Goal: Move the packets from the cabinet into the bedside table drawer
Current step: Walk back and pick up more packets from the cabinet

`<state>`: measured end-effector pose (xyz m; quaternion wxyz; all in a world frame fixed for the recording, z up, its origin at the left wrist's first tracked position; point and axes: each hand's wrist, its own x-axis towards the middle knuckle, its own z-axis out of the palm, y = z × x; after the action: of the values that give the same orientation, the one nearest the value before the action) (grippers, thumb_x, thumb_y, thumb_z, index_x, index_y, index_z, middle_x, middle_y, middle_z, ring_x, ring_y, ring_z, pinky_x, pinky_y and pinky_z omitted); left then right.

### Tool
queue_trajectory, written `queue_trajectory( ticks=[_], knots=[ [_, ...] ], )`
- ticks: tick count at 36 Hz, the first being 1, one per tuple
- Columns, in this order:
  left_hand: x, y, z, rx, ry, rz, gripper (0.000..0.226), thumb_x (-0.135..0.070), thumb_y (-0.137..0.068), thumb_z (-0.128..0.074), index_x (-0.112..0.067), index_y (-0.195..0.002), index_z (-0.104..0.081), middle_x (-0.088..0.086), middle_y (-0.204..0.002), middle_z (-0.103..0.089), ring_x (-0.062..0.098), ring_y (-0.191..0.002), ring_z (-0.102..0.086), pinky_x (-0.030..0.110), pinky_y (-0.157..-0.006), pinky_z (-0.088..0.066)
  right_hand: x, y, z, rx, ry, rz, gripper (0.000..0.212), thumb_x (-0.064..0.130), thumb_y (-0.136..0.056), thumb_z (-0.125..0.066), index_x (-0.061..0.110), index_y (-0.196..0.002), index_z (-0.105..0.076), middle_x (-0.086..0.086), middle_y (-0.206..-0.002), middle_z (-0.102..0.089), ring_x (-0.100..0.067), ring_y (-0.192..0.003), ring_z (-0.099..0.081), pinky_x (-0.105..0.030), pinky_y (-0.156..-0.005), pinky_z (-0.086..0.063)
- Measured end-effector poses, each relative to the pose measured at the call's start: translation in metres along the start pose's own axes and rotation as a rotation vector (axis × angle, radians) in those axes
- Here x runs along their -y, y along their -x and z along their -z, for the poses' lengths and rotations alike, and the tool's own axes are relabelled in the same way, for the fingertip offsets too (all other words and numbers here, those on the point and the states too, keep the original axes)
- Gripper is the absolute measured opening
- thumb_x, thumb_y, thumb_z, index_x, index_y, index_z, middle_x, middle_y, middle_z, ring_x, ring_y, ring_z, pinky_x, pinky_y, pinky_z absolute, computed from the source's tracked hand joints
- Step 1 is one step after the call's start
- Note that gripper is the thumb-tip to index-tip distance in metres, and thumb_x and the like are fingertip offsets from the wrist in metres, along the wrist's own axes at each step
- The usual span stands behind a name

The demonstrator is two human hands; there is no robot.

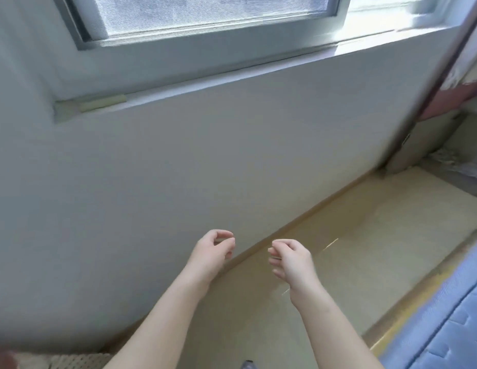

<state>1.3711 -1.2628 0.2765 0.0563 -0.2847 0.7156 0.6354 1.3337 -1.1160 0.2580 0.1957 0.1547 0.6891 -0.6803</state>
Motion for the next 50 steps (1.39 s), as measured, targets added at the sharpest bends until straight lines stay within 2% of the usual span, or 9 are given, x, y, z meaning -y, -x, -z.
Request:
queue_trajectory(
  ticks=[8, 15, 22, 27, 31, 34, 42, 45, 50],
  knots=[
    [-0.084, -0.127, -0.059, 0.116, -0.052, -0.044, 0.01, -0.02, -0.095, -0.051, -0.027, -0.09, -0.057, 0.0, -0.101, -0.064, 0.009, -0.079, -0.06, 0.026, -0.074, -0.044, 0.071, -0.117, 0.019, -0.086, -0.045, 0.015, 0.011, 0.015, -0.093, -0.051, 0.018, -0.085, -0.058, 0.001, -0.086, -0.062, -0.012, -0.075, -0.058, -0.027, -0.068, -0.044],
    [-0.151, -0.248, -0.134, 0.29, -0.134, -0.097, 0.009, -0.02, -0.094, -0.051, -0.025, -0.094, -0.058, -0.001, -0.104, -0.064, 0.008, -0.083, -0.061, 0.026, -0.075, -0.044, 0.119, -0.231, 0.056, -0.26, -0.138, 0.004, 0.013, 0.014, -0.093, -0.05, 0.017, -0.083, -0.057, 0.0, -0.084, -0.06, -0.015, -0.076, -0.056, -0.028, -0.069, -0.044],
    [-0.231, -0.346, -0.234, 0.466, -0.241, -0.192, 0.012, -0.02, -0.093, -0.051, -0.029, -0.088, -0.057, -0.001, -0.102, -0.064, 0.007, -0.08, -0.061, 0.023, -0.068, -0.043, 0.172, -0.319, 0.114, -0.466, -0.264, 0.017, 0.014, 0.014, -0.093, -0.05, 0.019, -0.082, -0.057, 0.002, -0.082, -0.061, -0.013, -0.075, -0.057, -0.026, -0.069, -0.044],
    [-0.254, -0.374, -0.327, 0.661, -0.334, -0.196, 0.009, -0.019, -0.094, -0.052, -0.023, -0.093, -0.06, -0.002, -0.094, -0.065, 0.01, -0.08, -0.061, 0.022, -0.068, -0.043, 0.176, -0.355, 0.178, -0.633, -0.385, -0.048, 0.012, 0.015, -0.093, -0.051, 0.019, -0.083, -0.057, 0.0, -0.088, -0.062, -0.014, -0.075, -0.057, -0.028, -0.07, -0.045],
    [-0.266, -0.396, -0.406, 0.723, -0.36, -0.169, 0.009, -0.019, -0.094, -0.052, -0.024, -0.091, -0.06, -0.001, -0.094, -0.065, 0.01, -0.08, -0.06, 0.019, -0.065, -0.043, 0.183, -0.392, 0.246, -0.725, -0.437, -0.065, 0.013, 0.014, -0.094, -0.05, 0.018, -0.084, -0.057, -0.002, -0.088, -0.062, -0.015, -0.077, -0.058, -0.029, -0.07, -0.046],
    [-0.28, -0.412, -0.475, 0.742, -0.37, -0.167, 0.012, -0.018, -0.093, -0.053, -0.026, -0.087, -0.059, 0.001, -0.094, -0.065, 0.012, -0.08, -0.06, 0.023, -0.069, -0.044, 0.198, -0.422, 0.309, -0.778, -0.449, -0.047, 0.014, 0.013, -0.093, -0.05, 0.018, -0.083, -0.057, -0.001, -0.086, -0.062, -0.015, -0.076, -0.058, -0.029, -0.07, -0.046],
    [-0.349, -0.432, -0.648, 0.801, -0.366, -0.202, 0.012, -0.018, -0.093, -0.053, -0.025, -0.086, -0.058, 0.0, -0.089, -0.063, 0.014, -0.079, -0.059, 0.024, -0.07, -0.042, 0.256, -0.493, 0.471, -0.805, -0.416, -0.029, 0.014, 0.014, -0.093, -0.051, 0.02, -0.081, -0.057, 0.001, -0.084, -0.062, -0.013, -0.075, -0.057, -0.027, -0.069, -0.044],
    [-0.368, -0.446, -0.696, 0.801, -0.388, -0.21, 0.011, -0.02, -0.093, -0.053, -0.027, -0.086, -0.059, -0.001, -0.09, -0.064, 0.013, -0.081, -0.061, 0.023, -0.069, -0.042, 0.277, -0.523, 0.512, -0.794, -0.426, -0.033, 0.015, 0.014, -0.093, -0.051, 0.021, -0.081, -0.056, 0.001, -0.084, -0.061, -0.013, -0.074, -0.057, -0.026, -0.067, -0.044],
    [-0.389, -0.487, -0.767, 0.777, -0.385, -0.16, 0.011, -0.02, -0.093, -0.053, -0.026, -0.086, -0.059, -0.002, -0.091, -0.064, 0.012, -0.081, -0.06, 0.025, -0.074, -0.043, 0.302, -0.577, 0.568, -0.759, -0.427, -0.058, 0.014, 0.015, -0.094, -0.051, 0.02, -0.081, -0.057, 0.001, -0.084, -0.061, -0.014, -0.074, -0.056, -0.027, -0.068, -0.044]
  ],
)
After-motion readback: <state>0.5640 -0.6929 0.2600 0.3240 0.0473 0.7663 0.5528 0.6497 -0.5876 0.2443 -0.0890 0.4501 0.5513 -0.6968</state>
